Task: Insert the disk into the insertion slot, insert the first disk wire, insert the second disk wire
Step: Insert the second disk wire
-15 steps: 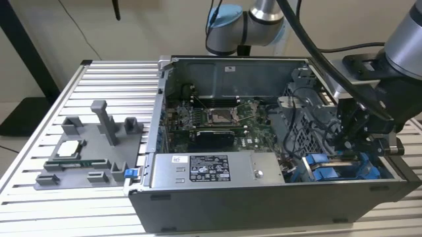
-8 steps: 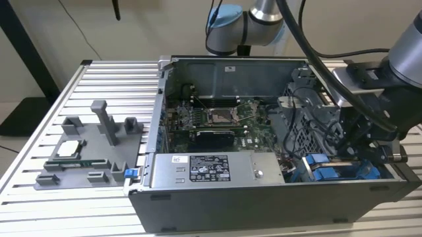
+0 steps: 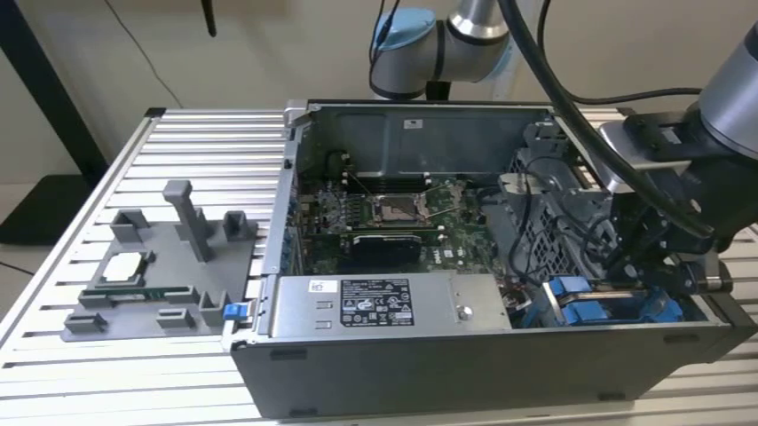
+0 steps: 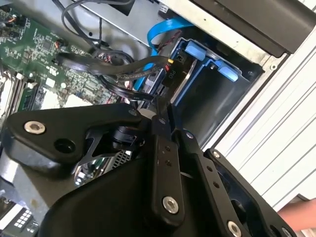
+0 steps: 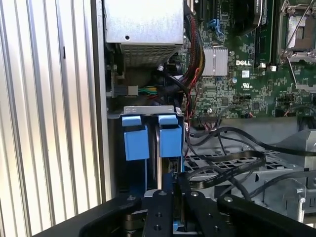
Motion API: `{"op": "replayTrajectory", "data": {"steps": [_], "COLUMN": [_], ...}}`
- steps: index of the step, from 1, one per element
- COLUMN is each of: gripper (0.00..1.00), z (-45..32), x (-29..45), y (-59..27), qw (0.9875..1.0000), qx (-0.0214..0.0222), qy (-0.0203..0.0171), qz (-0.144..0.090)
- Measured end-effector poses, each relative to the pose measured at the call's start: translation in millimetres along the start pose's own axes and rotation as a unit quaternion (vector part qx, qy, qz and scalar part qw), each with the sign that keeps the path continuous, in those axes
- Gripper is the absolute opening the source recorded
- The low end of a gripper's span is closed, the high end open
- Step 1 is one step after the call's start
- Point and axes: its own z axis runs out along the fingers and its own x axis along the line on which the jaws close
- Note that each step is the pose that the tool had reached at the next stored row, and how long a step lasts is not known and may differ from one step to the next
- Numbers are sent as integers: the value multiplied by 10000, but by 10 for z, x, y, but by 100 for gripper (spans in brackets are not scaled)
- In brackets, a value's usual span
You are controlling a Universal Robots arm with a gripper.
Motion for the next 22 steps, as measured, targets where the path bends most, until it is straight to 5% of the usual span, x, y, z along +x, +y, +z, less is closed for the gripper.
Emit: {"op": "replayTrajectory", "data": {"steps": [22], "gripper": [0], "z": [90], "x": [-23], "y": [-25], "qw": [10000], "qx": [-1], "qy": [-18], "qz": [1]}}
